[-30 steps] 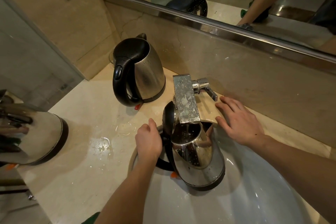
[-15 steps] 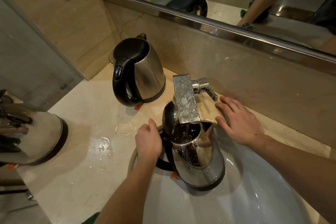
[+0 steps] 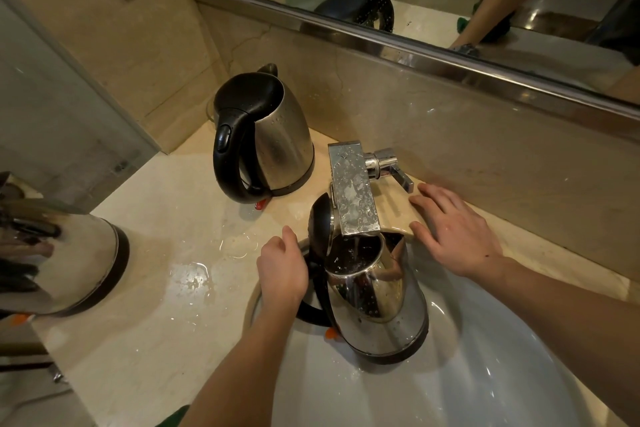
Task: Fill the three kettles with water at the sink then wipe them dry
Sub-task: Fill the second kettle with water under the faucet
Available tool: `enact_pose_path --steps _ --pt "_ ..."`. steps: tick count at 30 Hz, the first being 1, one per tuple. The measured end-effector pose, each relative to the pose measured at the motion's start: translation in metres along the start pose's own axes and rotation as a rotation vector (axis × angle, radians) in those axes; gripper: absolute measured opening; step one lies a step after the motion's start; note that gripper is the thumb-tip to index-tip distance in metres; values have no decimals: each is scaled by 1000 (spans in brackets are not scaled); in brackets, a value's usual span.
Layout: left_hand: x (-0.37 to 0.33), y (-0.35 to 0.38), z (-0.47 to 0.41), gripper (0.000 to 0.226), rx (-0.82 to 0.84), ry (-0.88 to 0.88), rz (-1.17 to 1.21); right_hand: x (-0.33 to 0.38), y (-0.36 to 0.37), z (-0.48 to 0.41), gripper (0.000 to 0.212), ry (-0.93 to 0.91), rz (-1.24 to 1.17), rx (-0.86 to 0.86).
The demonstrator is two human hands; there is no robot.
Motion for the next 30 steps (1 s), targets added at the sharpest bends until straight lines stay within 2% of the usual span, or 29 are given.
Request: enact_pose_path --steps 25,30 --pt "-1 0 1 50 1 18 13 2 -2 0 69 6 -17 13" --pt "-2 0 2 50 -2 10 14 1 -1 0 60 1 -17 10"
Point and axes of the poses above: each hand's wrist, its own z-axis away from the middle knuckle, its own y-axis out of the palm, x = y × z, the point moved 8 cm from there along -z, towards the middle knuckle, and after that the axes turned 10 degrees about x, right-handed, at the moved point
